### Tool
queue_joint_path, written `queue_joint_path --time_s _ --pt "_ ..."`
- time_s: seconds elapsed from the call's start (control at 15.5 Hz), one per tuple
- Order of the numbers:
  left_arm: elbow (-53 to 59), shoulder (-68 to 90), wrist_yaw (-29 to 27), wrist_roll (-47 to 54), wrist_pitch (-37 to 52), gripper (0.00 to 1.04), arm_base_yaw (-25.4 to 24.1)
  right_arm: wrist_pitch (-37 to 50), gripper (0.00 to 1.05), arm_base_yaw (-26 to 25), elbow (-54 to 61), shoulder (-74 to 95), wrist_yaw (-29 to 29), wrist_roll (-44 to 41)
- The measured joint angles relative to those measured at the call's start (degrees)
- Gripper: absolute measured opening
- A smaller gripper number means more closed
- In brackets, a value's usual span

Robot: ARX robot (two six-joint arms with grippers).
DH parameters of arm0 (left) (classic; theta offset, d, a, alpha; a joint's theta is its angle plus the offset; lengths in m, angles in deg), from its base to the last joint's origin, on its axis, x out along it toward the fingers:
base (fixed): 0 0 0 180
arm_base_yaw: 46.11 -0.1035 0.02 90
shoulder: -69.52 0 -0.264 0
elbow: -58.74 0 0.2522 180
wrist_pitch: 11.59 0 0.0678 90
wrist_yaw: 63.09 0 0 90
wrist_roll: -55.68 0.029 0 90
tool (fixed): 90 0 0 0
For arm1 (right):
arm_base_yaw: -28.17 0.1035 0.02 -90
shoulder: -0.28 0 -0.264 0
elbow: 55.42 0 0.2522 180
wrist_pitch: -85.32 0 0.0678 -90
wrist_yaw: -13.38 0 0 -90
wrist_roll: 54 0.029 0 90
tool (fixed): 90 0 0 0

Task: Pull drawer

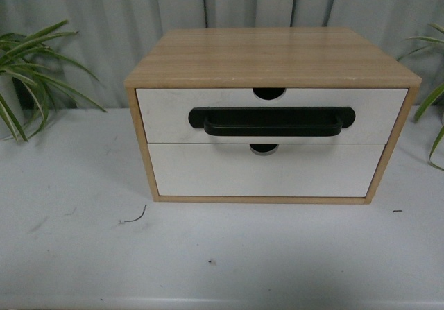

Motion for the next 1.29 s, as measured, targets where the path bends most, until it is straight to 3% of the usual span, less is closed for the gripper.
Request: queue_joint_path --time_s 0.32,0.39,0.45,0.52,0.58,0.77,1.16,1.29 --pt "0.00 0.00 0.00 0.00 0.00 0.98 0.00 0.00 0.98 0.00 0.00 0.00 0.00 0.00" --pt "-2.95 3.15 -7.72 -3.74 -8.68 0.98 3.23 -3.54 0.98 0.85 -1.09 2.08 -2.08 2.43" --pt "-7.78 11.85 -17.77 -10.01 -15.82 0.98 7.56 0.26 0.98 0.55 -1.86 8.70 -2.89 6.34" --pt "-10.25 17.77 -23.98 -14.60 -13.27 0.98 6.80 7.28 0.98 0.33 -3.61 16.02 -2.36 8.44" --pt "-11.82 21.86 -24.65 -15.96 -8.11 0.98 4.04 15.63 0.98 0.46 -6.23 24.17 -1.81 9.33" --pt "-18.36 41.42 -17.51 -14.95 9.92 0.98 0.81 35.43 0.98 4.68 -17.99 50.88 -3.13 7.67" --pt "-25.79 56.39 -14.64 -12.44 18.67 0.98 0.83 39.93 0.98 7.50 -28.28 66.14 -4.44 3.30" --pt "-35.15 67.80 -11.37 -8.70 21.07 0.98 3.02 38.99 0.98 10.95 -39.82 78.86 -2.32 -5.18"
